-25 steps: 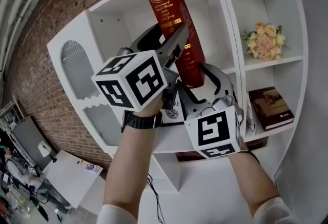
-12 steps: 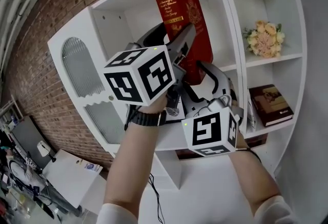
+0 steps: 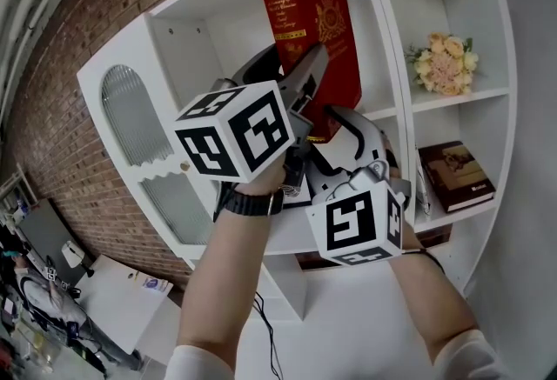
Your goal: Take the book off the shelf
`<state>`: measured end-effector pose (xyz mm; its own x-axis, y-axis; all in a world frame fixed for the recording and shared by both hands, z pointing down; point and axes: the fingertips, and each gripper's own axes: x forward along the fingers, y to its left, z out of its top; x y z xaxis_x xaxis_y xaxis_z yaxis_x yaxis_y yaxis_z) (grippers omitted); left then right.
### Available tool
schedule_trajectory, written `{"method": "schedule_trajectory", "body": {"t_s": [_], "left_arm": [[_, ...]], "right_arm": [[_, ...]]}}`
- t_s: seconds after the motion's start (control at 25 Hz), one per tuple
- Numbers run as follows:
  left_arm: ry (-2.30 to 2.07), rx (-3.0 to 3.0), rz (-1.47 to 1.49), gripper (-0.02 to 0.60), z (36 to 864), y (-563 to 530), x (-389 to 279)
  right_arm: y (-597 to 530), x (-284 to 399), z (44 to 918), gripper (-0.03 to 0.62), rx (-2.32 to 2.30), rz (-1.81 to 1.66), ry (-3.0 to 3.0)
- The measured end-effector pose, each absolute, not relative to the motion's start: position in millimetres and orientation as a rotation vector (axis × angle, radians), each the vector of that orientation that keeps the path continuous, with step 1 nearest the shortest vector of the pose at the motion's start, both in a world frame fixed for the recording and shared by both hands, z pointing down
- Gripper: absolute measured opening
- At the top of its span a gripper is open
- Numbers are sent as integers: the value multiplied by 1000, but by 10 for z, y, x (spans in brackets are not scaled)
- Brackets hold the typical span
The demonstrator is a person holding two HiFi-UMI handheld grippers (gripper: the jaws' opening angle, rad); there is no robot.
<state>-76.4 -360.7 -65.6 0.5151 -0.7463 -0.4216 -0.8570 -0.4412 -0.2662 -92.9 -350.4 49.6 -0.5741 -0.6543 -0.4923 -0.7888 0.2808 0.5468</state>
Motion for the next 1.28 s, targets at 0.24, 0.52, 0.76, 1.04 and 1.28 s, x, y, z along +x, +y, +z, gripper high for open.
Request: {"method": "schedule_trajectory", "body": {"t_s": [0.24, 0.52, 0.76, 1.04, 1.28], "left_arm": [[1292, -2316, 388, 256, -634, -3457, -838], [1247, -2347, 447, 256, -510, -3158, -1067], [1233, -2335, 481, 255, -384, -2793, -1290], [1152, -2347, 555, 255, -213, -2286, -1571], [1132, -2379, 587, 253, 96, -2044, -1810]], "right_arm": [[-3342, -985, 538, 245, -1281, 1187, 2367], [-3033, -1151, 712, 245, -1176, 1281, 2413], [-2730, -1328, 908, 244, -1079, 1282, 2472], [-2328, -1448, 998, 235, -948, 1056, 2501], [-2081, -1543, 1226, 232, -871, 907, 2558]]}}
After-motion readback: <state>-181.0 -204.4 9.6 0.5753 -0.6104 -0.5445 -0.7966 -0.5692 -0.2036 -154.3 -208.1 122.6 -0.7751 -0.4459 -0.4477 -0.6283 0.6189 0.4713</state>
